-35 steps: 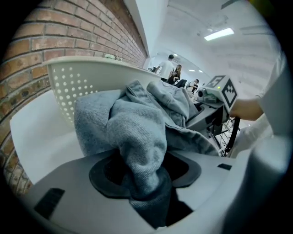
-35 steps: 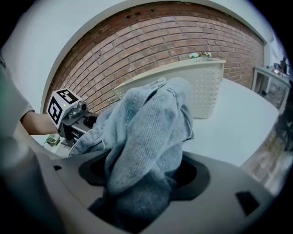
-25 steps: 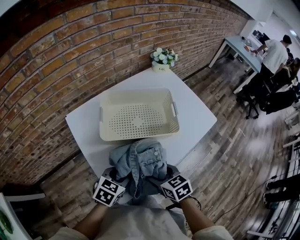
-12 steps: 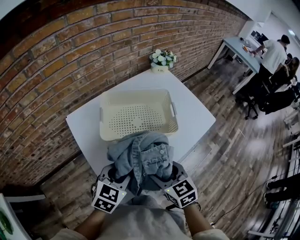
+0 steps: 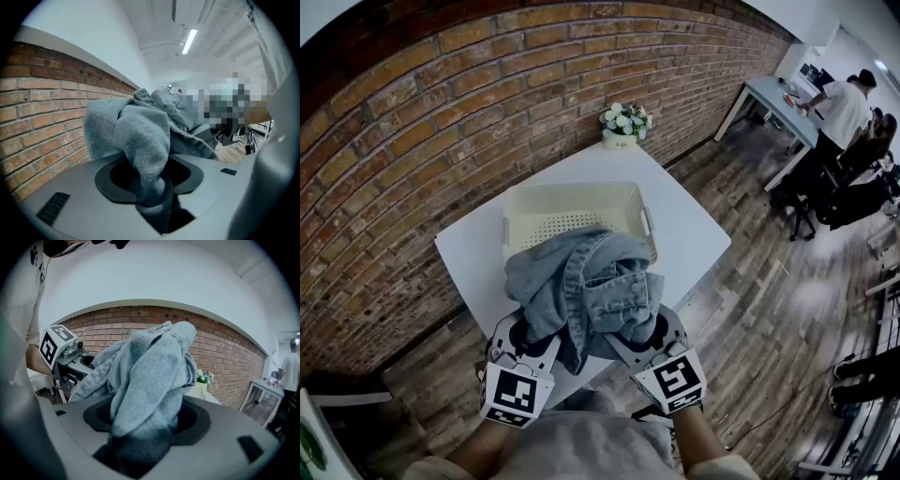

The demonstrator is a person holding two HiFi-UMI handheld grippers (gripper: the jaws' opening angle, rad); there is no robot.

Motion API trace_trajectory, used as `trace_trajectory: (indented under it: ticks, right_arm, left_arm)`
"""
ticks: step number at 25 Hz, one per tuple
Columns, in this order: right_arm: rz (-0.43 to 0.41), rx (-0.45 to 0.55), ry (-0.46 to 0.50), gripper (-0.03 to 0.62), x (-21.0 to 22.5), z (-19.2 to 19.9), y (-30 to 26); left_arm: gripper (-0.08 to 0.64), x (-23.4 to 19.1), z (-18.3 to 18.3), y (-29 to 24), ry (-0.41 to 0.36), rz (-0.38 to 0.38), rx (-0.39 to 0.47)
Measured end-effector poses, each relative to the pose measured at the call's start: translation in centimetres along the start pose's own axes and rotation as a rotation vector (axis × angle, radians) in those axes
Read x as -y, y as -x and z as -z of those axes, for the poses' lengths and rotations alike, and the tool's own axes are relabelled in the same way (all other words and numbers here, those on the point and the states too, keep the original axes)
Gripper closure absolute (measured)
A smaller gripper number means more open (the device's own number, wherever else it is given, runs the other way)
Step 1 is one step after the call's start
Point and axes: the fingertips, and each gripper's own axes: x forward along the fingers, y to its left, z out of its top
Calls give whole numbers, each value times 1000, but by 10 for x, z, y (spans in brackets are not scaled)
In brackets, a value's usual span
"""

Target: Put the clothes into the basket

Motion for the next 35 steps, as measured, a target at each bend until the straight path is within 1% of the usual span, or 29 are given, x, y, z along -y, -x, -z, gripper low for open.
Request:
trace_trajectory:
  ticks: [3,9,20,28,35]
  right_arm:
    - [26,36,44,282,7,-18,-3]
    - [65,87,93,282,22,-49,-10]
    - [137,196,141,282,60,-100,-29]
    - [141,234,182,282,90,-121,-57]
    - [123,242,179,282,110,-121,-92]
  left_arm:
    - [393,-12,-16,0,-2,-27,47]
    - [393,-32,-46,-3,-23,-75,124]
    - [394,-71,-101,-21,-73,-143,240]
    - [394,-100,-122,-46,-84,-185,274]
    - [394,-126,-118,-72,-76,-233,264]
